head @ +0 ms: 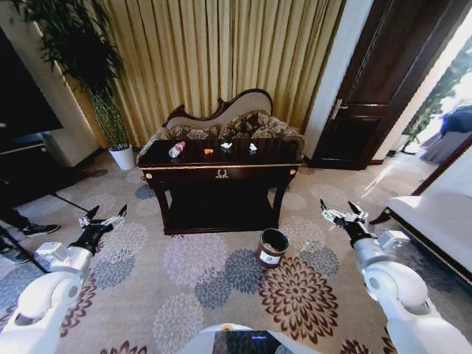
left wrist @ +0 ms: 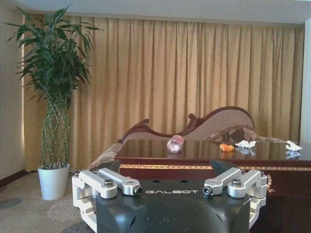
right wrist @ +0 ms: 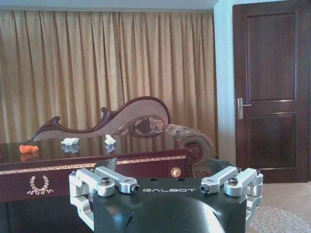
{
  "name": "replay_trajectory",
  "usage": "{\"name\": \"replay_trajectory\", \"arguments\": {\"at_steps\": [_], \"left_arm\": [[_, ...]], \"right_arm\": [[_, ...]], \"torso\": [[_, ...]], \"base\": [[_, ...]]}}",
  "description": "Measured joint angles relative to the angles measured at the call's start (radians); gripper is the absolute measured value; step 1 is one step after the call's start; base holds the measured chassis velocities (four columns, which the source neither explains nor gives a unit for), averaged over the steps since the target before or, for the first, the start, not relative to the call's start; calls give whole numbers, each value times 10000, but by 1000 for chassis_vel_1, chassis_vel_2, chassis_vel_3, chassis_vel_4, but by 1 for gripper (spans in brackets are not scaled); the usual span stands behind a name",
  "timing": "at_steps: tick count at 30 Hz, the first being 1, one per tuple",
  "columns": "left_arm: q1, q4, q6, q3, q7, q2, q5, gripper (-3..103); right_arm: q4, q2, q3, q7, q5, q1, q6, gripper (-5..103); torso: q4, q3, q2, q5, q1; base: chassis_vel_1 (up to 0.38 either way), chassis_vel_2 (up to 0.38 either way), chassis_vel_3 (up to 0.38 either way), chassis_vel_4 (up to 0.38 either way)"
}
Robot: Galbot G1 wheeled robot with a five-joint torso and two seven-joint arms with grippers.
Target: Move to the front of the table and place the trash on the table into the trash bin.
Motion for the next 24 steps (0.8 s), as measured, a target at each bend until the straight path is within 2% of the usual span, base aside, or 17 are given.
{"name": "replay_trajectory", "arguments": {"at_steps": [24], "left_arm": [[31, 103, -155, -39, 73, -65, 105, 100]], "right_arm": [[35, 174, -9, 0, -257, -121, 1, 100]], "torso": [[0, 0, 1, 1, 0]], "base": [[-101, 113, 107, -114]]}}
